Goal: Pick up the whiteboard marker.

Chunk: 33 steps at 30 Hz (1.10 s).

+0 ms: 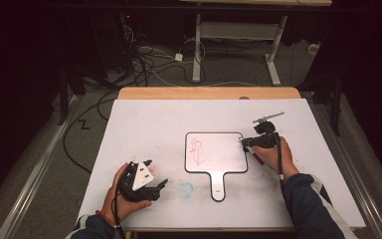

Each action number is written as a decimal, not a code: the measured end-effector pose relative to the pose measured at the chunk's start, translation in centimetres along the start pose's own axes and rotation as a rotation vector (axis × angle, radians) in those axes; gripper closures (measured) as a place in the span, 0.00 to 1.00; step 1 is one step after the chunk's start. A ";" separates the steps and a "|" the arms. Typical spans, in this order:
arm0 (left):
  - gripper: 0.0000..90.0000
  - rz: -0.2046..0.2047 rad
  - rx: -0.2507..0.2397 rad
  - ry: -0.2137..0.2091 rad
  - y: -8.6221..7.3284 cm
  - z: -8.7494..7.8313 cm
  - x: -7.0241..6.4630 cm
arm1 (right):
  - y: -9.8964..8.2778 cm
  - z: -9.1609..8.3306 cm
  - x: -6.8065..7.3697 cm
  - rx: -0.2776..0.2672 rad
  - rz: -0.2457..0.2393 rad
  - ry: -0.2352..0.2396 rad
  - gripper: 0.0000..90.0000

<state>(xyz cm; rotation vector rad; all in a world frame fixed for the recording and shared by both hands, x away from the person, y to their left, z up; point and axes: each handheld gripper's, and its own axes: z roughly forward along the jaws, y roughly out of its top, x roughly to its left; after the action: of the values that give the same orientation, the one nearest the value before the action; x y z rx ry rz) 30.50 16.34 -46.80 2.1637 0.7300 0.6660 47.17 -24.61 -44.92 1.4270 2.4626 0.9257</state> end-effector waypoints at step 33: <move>0.32 -0.254 -0.207 -0.335 11.6 7.1 -4.4 | -1.9 -4.8 12.2 -0.484 -0.274 0.224 0.91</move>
<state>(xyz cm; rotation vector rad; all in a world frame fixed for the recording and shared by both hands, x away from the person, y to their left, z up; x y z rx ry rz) 35.37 3.48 -42.92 1.8882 0.7043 0.2267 37.27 -17.29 -40.07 0.8458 2.2668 1.5432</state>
